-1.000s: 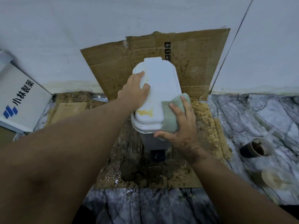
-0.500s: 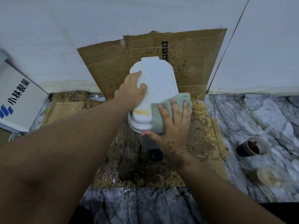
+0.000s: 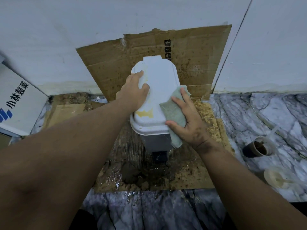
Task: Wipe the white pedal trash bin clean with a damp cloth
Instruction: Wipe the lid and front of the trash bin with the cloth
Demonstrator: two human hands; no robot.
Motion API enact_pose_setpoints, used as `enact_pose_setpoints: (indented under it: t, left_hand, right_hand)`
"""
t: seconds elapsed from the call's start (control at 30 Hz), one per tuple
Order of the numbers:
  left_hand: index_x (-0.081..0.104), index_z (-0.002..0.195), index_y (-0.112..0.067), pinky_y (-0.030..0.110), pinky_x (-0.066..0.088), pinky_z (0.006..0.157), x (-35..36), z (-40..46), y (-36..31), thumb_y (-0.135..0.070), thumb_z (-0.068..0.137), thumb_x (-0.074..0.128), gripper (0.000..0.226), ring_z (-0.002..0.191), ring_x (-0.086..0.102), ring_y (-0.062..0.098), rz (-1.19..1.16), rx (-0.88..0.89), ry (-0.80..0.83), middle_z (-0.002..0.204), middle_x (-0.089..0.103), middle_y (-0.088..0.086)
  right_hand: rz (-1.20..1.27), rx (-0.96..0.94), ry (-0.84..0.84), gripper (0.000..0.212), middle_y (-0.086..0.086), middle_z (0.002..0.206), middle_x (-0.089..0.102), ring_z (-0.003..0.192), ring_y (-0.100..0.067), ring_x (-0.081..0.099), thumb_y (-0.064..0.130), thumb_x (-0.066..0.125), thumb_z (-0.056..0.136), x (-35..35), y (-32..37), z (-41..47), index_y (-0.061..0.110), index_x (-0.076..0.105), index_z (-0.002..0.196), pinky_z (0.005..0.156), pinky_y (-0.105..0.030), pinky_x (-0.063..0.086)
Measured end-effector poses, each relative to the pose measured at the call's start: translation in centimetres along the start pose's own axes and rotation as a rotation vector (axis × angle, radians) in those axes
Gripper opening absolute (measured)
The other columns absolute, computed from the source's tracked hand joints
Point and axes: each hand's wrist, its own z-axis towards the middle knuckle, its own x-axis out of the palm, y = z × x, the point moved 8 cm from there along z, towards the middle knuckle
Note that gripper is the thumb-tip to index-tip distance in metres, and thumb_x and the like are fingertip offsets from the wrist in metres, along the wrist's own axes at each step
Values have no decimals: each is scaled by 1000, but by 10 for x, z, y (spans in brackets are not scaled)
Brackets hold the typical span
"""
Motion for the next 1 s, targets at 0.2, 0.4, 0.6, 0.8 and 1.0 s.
enact_pose_setpoints:
  t: [0.2,0.4,0.6,0.8,1.0]
  left_hand:
    - [24,157,-34,56,29,114,0,1,0,-55,85,26,75,144,34,27,-16,25,-5,165,21,-3]
    - [25,156,-35,56,30,114,1,3,3,-55,86,28,73,145,34,25,-33,21,-27,165,21,-6]
    - [22,157,-34,56,30,114,1,3,1,-56,87,27,73,144,34,26,-23,22,7,165,20,-4]
    - [25,157,-31,55,29,115,-1,0,-1,-56,85,28,76,143,35,27,-61,40,9,165,21,-2]
    - [25,157,-32,55,29,115,0,1,1,-56,85,29,76,144,34,27,-85,35,4,165,22,-1]
  right_hand:
    - [-432,60,-5,88,-10,165,19,153,-34,9,78,46,77,15,27,2,26,43,148,124,-52,7]
    - [-463,-39,-281,81,-10,145,55,144,-36,37,77,58,76,26,42,-7,16,66,128,120,-48,27]
    - [174,21,27,75,4,160,34,149,-10,27,47,84,68,-9,-11,10,23,59,135,122,-38,27]
    - [-41,60,94,83,4,161,31,150,-12,24,57,83,67,-3,4,12,23,56,138,120,-34,23]
    - [-429,-47,-419,72,-13,139,58,138,-40,43,73,58,81,22,38,-16,14,69,121,115,-48,33]
